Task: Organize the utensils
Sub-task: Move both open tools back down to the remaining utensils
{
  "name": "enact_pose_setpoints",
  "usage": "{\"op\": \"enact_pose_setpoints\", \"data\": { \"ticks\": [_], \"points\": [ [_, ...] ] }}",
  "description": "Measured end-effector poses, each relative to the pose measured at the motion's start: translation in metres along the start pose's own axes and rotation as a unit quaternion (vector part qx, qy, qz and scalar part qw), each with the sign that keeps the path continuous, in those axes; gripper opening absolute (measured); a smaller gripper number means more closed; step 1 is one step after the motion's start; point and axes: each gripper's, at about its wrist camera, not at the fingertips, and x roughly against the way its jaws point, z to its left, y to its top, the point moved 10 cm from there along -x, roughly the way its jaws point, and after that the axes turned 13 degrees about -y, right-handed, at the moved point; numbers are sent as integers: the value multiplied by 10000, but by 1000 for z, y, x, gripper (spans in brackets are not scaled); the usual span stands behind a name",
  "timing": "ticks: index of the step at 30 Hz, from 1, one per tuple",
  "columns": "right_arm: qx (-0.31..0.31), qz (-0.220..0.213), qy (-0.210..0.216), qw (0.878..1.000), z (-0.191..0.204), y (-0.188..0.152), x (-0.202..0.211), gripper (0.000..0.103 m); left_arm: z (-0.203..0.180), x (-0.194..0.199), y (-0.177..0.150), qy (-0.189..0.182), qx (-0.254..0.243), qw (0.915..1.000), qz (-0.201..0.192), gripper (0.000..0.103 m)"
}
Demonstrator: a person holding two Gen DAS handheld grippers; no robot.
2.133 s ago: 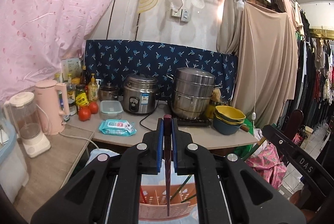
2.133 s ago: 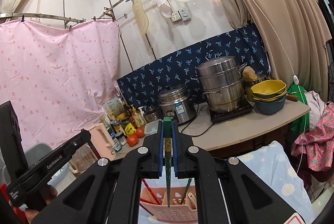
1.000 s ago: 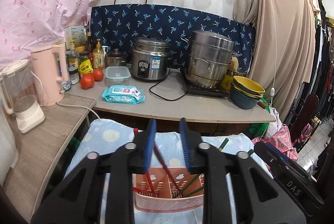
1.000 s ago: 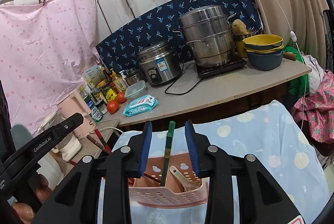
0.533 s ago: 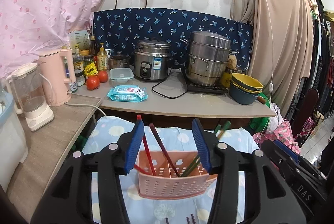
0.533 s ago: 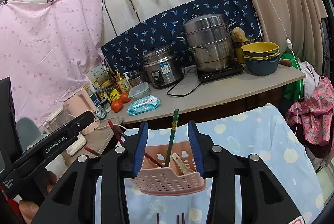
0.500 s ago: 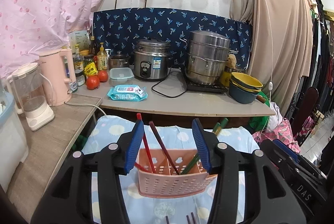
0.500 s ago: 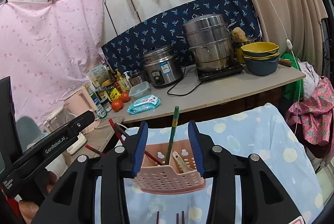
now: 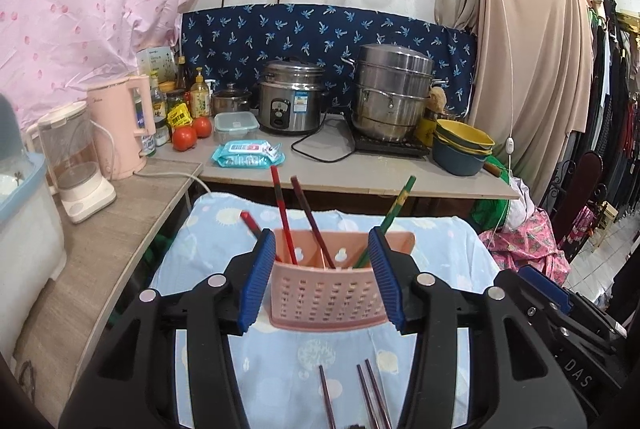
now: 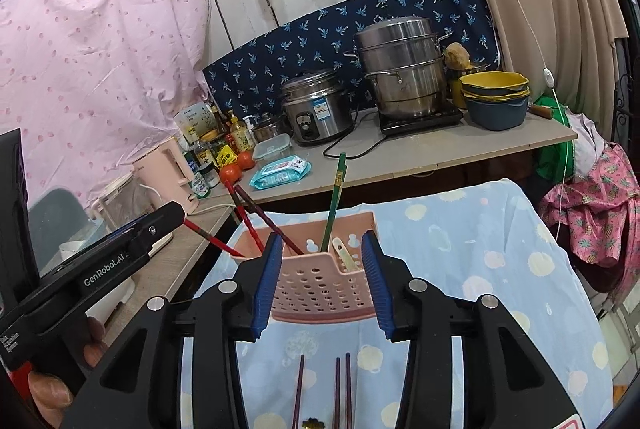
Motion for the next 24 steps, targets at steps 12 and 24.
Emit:
{"op": "enact_pose_setpoints", "data": {
  "ticks": [12, 24],
  "points": [
    [265, 797, -294, 9960, -30, -110, 16, 41, 9, 14, -111, 60, 284, 9963, 813, 46],
    [826, 1579, -501, 9827, -45, -229, 33, 41, 6, 29, -225, 99, 378, 9853, 1664, 46]
  ]
}}
